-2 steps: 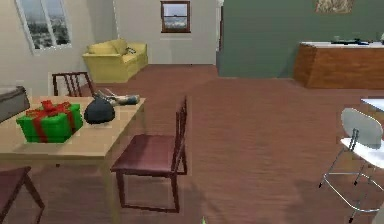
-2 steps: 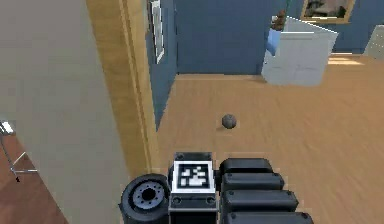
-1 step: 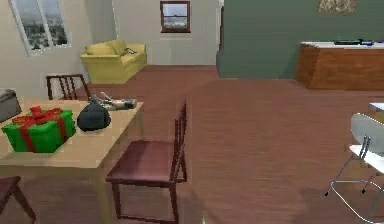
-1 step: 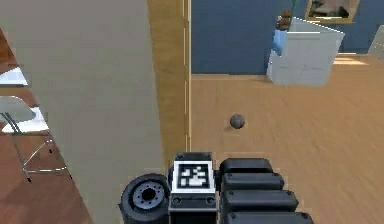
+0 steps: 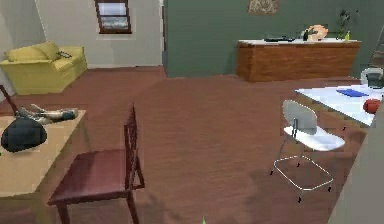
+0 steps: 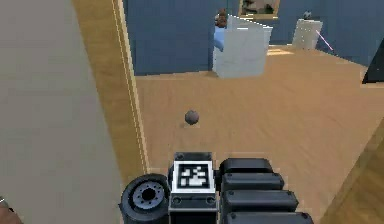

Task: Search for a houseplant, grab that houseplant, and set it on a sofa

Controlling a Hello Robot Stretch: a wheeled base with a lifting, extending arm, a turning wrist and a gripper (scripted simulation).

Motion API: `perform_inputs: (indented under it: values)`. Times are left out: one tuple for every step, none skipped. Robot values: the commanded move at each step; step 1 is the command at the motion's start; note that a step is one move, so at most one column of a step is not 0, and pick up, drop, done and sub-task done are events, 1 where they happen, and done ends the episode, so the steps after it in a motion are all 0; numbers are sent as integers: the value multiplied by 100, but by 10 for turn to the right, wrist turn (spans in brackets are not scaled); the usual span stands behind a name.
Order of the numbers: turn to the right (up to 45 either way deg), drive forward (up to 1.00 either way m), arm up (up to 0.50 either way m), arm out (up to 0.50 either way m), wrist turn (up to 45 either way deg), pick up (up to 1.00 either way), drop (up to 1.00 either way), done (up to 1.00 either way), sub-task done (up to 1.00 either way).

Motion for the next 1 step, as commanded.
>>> perform_inputs:
  values:
    - [0, 100, 0, 0, 0, 0, 0, 0, 0]
